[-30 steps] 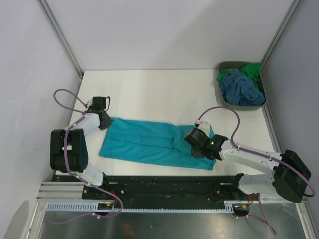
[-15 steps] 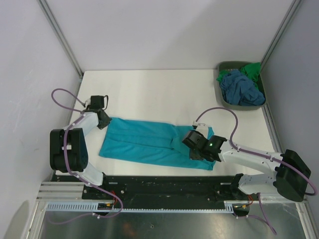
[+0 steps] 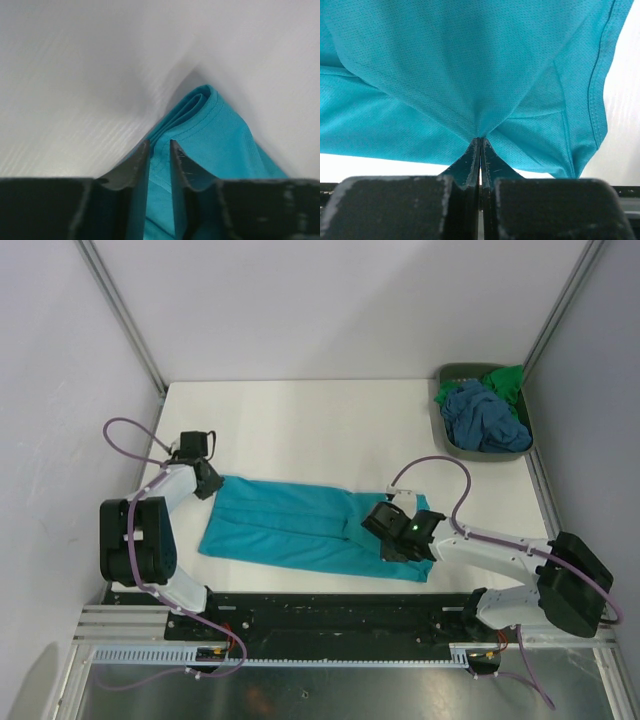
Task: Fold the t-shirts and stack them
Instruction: Fold the other side of the tshirt into a rectangle
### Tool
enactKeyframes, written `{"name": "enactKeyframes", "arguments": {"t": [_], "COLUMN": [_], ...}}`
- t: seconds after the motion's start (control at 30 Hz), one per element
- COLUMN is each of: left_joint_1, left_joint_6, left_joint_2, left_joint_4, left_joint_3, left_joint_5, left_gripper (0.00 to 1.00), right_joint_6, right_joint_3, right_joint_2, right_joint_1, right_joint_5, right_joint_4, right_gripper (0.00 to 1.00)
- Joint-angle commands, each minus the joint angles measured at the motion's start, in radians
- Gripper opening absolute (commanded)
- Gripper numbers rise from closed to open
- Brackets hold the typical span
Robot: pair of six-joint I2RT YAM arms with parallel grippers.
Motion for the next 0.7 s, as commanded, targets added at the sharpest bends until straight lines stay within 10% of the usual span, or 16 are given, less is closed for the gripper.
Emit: {"name": "enactKeyframes", "arguments": {"t": [0.0,0.37,0.67], "left_joint_1": [0.004,0.004,0.004], "left_joint_6": [0.0,-0.011,-0.004], "left_joint_2": [-0.055,-0.052,-0.041], "left_joint_4": [0.003,0.005,0.002], "left_joint_3": [-0.034,-0.066,-0.041], "left_joint_5": [0.026,0.054,0.025], "left_gripper": [0.3,0.34,0.02], "right_joint_6": [-0.008,-0.028,-0.033], "right_joint_3": [-0.003,-0.002,-0.004], "right_joint_2": [0.03,0.059,0.042], "right_joint_1": [-0.009,-0.018,-0.035], "right_joint_5": [-0.002,-0.01,0.014], "right_joint_4": [0.062,0.092,0.046], "right_gripper": [0.01,0.02,0.02]}}
